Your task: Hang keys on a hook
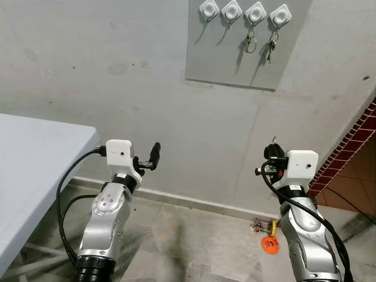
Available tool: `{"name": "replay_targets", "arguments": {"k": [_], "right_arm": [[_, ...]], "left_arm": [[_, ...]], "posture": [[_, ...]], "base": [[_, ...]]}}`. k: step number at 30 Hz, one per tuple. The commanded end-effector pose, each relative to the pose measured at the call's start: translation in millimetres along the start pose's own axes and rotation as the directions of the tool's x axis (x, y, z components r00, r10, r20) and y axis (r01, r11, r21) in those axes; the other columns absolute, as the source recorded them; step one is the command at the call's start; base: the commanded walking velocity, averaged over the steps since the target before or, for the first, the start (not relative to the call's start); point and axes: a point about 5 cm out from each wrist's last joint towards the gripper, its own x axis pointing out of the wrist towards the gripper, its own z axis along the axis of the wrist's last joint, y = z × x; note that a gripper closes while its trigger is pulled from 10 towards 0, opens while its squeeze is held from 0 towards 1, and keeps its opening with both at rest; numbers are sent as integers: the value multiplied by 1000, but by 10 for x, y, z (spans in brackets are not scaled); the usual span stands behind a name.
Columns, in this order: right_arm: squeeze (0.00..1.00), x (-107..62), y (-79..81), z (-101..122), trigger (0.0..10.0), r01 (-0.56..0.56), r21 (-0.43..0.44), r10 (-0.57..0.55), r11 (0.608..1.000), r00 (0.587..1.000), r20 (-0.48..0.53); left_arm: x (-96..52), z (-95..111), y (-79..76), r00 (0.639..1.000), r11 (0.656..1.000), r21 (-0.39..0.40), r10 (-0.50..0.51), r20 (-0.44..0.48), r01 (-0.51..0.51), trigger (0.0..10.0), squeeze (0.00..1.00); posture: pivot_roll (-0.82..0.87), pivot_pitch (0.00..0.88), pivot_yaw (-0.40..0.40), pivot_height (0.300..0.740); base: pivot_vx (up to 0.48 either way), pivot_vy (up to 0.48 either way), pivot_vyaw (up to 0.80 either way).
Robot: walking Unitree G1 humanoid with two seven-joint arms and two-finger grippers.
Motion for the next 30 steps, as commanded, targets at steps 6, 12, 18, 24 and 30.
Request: {"name": "replay_targets", "arguments": {"k": [6,12,18,24,30], "right_arm": [[0,-2,-5,56,10000,-3,-1,3,1000,1000,21],[0,-9,-6,48,10000,-1,-2,1,1000,1000,19],[0,1,-10,56,10000,1,0,-1,1000,1000,21],[0,10,-10,62,10000,0,-1,0,1000,1000,24],[0,12,-6,62,10000,0,0,0,1000,1000,23]], "left_arm": [[-8,34,15,1000,1000,9,7,8,-7,10000,0],[-13,34,29,1000,1000,11,9,7,-9,10000,0],[-6,44,40,1000,1000,10,14,10,-14,10000,0],[0,48,40,1000,1000,9,15,13,-15,10000,0],[-5,53,44,1000,1000,8,15,16,-16,10000,0]], "posture": [[1,82,-19,740],[2,88,-18,740],[2,88,-19,740],[2,88,-19,740],[6,94,-20,740]], "base": [[0,0,0],[0,0,0],[0,0,0],[0,0,0],[0,0,0]]}}
